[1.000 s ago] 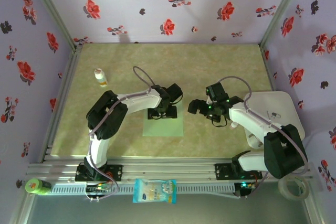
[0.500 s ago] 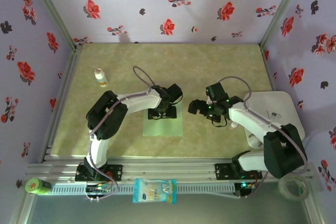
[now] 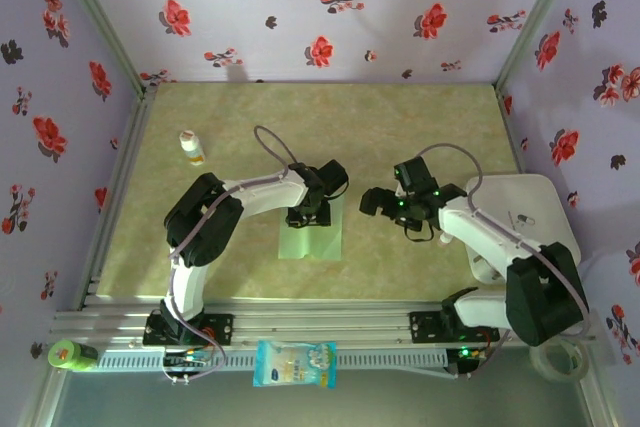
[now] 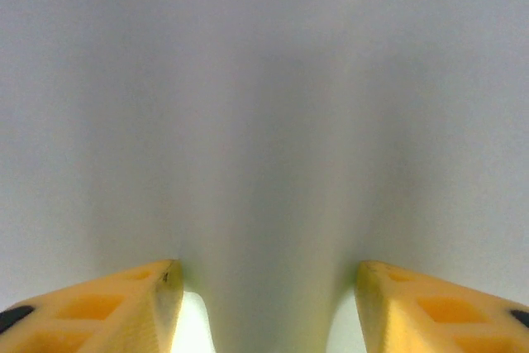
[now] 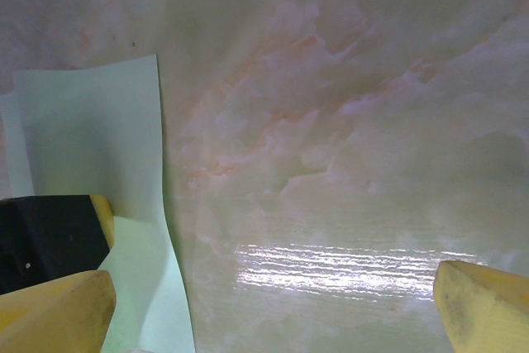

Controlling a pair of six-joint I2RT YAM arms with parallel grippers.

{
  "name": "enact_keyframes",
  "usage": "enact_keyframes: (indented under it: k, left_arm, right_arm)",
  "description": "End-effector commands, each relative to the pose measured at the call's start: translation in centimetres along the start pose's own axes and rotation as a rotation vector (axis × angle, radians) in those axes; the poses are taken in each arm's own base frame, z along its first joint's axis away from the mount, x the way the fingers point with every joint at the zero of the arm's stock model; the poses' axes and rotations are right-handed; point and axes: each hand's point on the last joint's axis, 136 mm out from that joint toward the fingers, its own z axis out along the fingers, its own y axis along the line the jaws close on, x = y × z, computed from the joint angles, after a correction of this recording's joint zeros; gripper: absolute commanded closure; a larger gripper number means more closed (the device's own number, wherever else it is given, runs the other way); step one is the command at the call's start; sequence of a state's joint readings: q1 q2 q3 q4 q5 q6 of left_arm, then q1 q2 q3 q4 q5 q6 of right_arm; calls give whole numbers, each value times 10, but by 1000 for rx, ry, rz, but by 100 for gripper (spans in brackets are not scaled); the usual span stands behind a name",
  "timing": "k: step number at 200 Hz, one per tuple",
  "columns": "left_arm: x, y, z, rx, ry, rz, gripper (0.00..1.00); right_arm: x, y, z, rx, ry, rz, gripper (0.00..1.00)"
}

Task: Fold a paper plane with a square sheet of paper (pick it up from the middle)
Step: First fold the square sheet of paper in half at the center of the table.

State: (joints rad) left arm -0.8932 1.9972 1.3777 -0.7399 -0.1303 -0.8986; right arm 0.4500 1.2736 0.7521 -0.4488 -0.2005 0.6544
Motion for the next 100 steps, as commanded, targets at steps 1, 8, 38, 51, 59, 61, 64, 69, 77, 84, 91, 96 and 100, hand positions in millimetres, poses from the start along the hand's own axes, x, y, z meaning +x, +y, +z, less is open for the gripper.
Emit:
enact_keyframes:
  k: [1, 8, 38, 51, 59, 61, 64, 69, 77, 84, 91, 96, 100]
  left_arm:
    - [1, 3, -5, -8, -26, 23, 45]
    - [-1, 1, -7, -1, -34, 23, 49]
    - [-8, -2, -15, 31, -78, 21, 56]
    - [-9, -2, -17, 36, -87, 24, 58]
    - [-10, -2, -17, 36, -90, 24, 58]
    - [-10, -2, -18, 38, -91, 25, 59]
    - [-10, -2, -18, 39, -92, 25, 59]
    - [-10, -3, -18, 41, -94, 25, 60]
    - [-11, -3, -20, 47, -98, 27, 62]
    - [-12, -4, -21, 50, -102, 27, 62]
    - [-13, -5, -23, 56, -108, 31, 62]
    - [-14, -5, -24, 58, -111, 35, 63]
    - [-14, -5, -25, 56, -115, 37, 63]
  right_arm:
    - [-12, 1, -9, 17, -68, -6, 1]
    - [-12, 1, -10, 17, -74, -3, 1]
    - [-16, 0, -15, 22, -100, 12, 1]
    - [-19, -2, -19, 32, -126, 19, 1]
    - [-21, -3, -22, 36, -146, 23, 1]
    - [-22, -3, -23, 36, -148, 23, 1]
    - [-23, -3, -25, 38, -158, 25, 1]
    - [-24, -4, -26, 41, -167, 27, 1]
    - [-26, -6, -30, 47, -190, 35, 1]
    - [-28, -8, -34, 55, -206, 40, 1]
    - [-29, -12, -38, 72, -223, 50, 1]
    - [-29, -17, -42, 97, -240, 64, 1]
    - [-30, -20, -45, 115, -254, 73, 1]
